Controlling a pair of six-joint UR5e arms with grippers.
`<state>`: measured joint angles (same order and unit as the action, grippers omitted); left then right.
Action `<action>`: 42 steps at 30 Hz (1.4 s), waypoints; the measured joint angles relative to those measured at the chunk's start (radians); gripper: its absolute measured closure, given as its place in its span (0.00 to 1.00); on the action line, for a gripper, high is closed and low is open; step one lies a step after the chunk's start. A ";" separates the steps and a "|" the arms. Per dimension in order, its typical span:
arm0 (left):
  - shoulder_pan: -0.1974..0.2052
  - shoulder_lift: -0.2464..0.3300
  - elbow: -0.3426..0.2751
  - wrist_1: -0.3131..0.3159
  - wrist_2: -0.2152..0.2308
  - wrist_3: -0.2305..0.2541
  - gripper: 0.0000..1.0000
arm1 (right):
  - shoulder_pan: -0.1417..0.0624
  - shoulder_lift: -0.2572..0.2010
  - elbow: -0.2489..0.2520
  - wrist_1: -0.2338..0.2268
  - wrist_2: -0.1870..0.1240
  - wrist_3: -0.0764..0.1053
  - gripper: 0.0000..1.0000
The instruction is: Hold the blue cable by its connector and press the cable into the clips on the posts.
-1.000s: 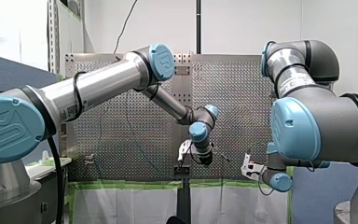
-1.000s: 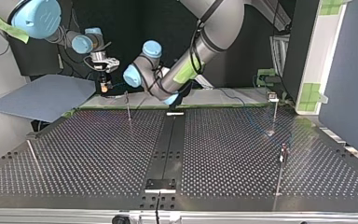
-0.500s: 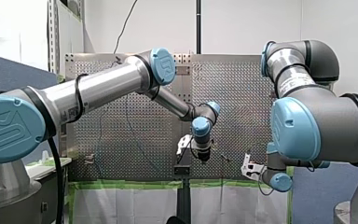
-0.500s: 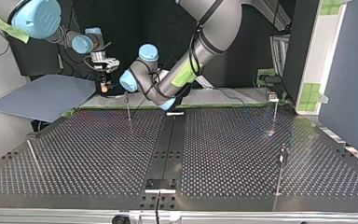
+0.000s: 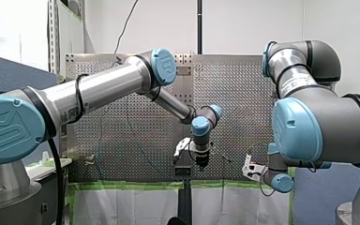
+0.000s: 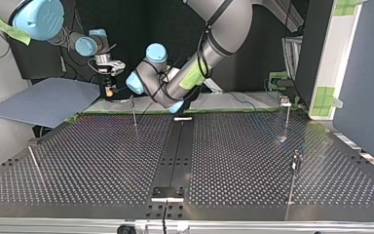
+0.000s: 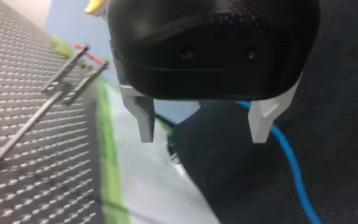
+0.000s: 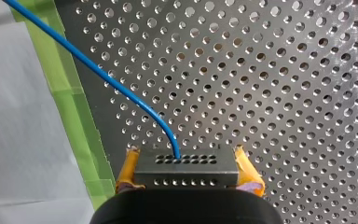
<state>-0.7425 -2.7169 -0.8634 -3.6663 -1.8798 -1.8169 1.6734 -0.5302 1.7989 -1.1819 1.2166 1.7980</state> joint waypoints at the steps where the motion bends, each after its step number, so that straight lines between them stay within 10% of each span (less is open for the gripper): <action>1: 0.000 0.000 -0.001 -0.008 0.007 0.000 0.01 | 0.000 0.000 0.000 0.000 0.000 0.000 1.00; 15: 0.022 0.000 0.022 -0.128 0.122 -0.088 0.01 | 0.000 0.000 0.000 0.002 0.000 -0.004 1.00; 22: 0.034 -0.001 0.015 -0.189 0.105 -0.158 0.01 | 0.002 0.000 0.000 0.001 0.000 -0.004 1.00; 42: 0.026 -0.048 0.062 -0.093 0.112 -0.271 0.01 | 0.007 0.000 0.000 0.001 0.000 -0.004 1.00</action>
<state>-0.7164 -2.7653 -0.8018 -3.7596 -1.7678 -2.0879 1.6806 -0.5302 1.7991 -1.1806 1.2166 1.7936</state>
